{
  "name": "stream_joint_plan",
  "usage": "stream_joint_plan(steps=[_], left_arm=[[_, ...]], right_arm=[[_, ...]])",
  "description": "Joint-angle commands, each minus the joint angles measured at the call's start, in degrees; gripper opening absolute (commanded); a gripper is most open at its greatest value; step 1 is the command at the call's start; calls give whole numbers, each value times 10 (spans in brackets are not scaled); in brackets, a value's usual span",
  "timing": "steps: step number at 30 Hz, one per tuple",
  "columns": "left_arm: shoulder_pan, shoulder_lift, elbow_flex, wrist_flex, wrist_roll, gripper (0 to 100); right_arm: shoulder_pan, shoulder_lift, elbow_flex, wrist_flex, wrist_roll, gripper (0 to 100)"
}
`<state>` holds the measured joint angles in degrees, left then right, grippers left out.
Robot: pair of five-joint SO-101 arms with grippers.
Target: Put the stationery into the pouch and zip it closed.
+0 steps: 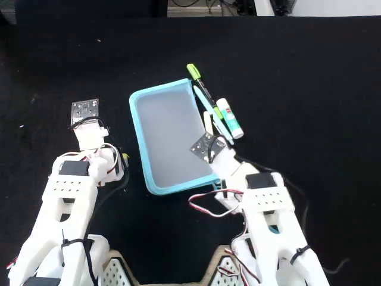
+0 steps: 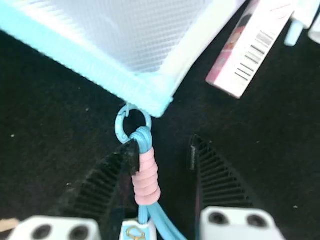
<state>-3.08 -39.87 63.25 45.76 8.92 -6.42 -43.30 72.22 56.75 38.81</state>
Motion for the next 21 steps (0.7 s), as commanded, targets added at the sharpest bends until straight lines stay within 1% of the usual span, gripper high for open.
stream_joint_plan(steps=[1,5,8,11,14,21], left_arm=[[0,-2,-6,-7,-1,205],[0,-2,-6,-8,-1,205],[0,-2,-6,-8,-1,205],[0,-2,-6,-6,-1,205],[0,-3,-6,-4,-1,205],[0,-5,-6,-4,-1,205]], right_arm=[[11,-17,-77,69,4,170],[-13,-15,-109,140,11,170],[-60,-15,-81,142,11,170],[-91,-15,-39,85,11,170],[-91,-14,-15,29,33,170],[-47,-14,24,-43,71,170]])
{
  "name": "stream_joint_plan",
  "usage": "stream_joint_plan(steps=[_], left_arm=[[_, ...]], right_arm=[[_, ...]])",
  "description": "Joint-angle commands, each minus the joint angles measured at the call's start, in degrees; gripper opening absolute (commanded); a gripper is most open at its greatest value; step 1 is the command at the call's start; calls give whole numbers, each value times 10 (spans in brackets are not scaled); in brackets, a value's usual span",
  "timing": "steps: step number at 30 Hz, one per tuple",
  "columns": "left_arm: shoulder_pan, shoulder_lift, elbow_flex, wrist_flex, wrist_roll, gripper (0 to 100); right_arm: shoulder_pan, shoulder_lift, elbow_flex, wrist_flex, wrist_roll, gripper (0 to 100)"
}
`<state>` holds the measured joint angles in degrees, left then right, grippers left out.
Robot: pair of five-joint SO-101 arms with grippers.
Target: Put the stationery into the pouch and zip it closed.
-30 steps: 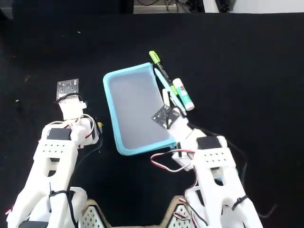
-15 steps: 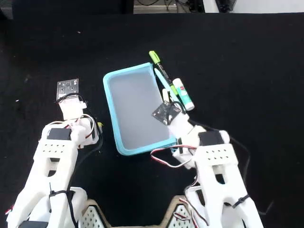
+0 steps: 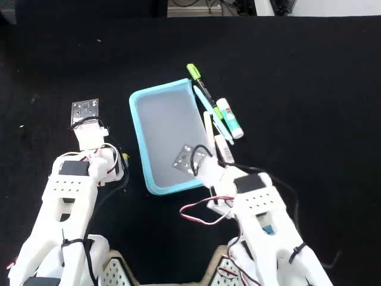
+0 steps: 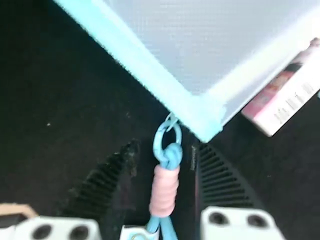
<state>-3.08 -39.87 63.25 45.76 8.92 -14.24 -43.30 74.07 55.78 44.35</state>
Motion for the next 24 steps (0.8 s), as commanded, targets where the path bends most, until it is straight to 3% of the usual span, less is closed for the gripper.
stream_joint_plan(steps=[1,12,16,21,24], left_arm=[[0,-6,-6,-4,-1,205],[0,-6,-6,-4,-1,205],[0,-6,-6,-4,-1,205],[0,-6,-6,-4,-1,205],[0,-4,-6,-5,-1,205]], right_arm=[[40,-14,13,-47,23,170],[67,-14,40,-91,50,162],[66,-15,41,-91,51,3],[69,-18,16,-59,50,10],[69,-18,-44,-7,11,10]])
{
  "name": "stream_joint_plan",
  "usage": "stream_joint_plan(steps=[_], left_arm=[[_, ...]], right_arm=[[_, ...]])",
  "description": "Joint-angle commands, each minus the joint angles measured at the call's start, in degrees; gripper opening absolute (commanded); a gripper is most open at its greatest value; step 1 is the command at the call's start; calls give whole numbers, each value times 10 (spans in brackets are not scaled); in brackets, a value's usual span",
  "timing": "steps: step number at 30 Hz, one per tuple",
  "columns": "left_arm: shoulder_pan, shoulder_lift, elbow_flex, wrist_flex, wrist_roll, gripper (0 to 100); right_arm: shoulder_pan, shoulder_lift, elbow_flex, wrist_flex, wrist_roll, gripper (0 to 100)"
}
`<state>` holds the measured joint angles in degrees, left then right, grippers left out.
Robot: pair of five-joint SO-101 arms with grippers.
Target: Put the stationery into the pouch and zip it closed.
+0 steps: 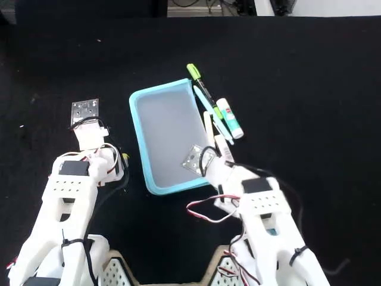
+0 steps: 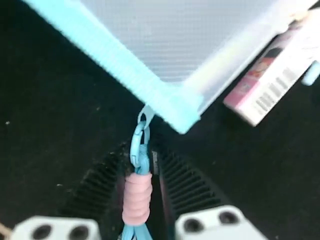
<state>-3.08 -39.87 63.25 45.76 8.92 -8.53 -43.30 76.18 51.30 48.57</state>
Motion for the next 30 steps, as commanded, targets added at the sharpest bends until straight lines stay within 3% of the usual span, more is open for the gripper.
stream_joint_plan(steps=[1,6,14,21,30], left_arm=[[0,-4,-6,-5,-1,205],[0,-4,-6,-7,-1,205],[0,-7,-6,-4,-1,204],[-64,-8,-12,-8,2,203],[-90,-8,-22,-6,4,203]], right_arm=[[9,-18,-90,54,-49,10],[9,-18,-196,83,-98,10],[9,-17,-304,84,-109,10],[-4,-17,-405,84,-132,10],[-172,-17,-483,81,-153,10]])
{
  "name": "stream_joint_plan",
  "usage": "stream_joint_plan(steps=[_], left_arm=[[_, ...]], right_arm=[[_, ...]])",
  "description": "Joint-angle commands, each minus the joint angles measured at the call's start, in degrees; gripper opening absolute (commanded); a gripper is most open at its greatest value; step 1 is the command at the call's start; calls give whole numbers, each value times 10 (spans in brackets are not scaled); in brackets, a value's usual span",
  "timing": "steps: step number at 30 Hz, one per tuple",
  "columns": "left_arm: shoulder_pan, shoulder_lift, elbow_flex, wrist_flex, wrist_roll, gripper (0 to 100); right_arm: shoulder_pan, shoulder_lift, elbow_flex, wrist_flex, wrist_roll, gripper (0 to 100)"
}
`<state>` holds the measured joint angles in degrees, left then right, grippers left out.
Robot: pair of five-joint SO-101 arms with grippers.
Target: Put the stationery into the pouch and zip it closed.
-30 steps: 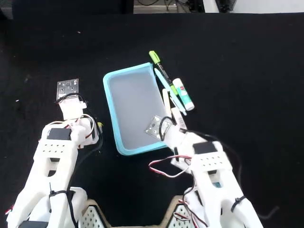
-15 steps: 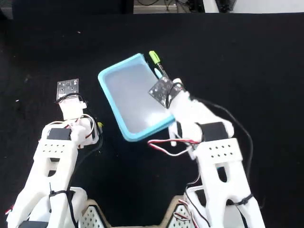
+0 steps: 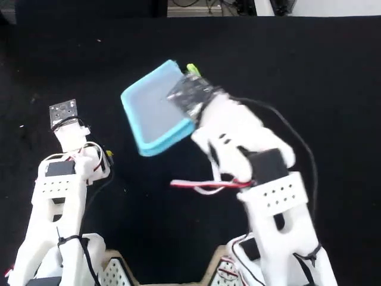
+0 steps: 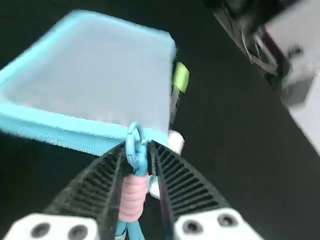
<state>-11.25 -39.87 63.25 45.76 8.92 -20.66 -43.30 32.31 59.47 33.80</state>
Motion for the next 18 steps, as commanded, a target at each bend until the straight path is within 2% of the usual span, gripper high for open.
stream_joint_plan(steps=[1,5,10,15,18], left_arm=[[-8,-8,-22,-7,4,203],[-8,-8,-22,-8,4,203],[-13,-9,-24,-7,4,203],[-102,-44,-85,36,4,206],[-114,-76,-116,69,0,206]], right_arm=[[-64,-17,-52,-2,-5,10],[-94,-15,-95,-2,-3,10],[-96,-16,-129,4,-2,10],[-97,-16,-129,26,-2,10],[-96,-16,-128,38,-3,10]])
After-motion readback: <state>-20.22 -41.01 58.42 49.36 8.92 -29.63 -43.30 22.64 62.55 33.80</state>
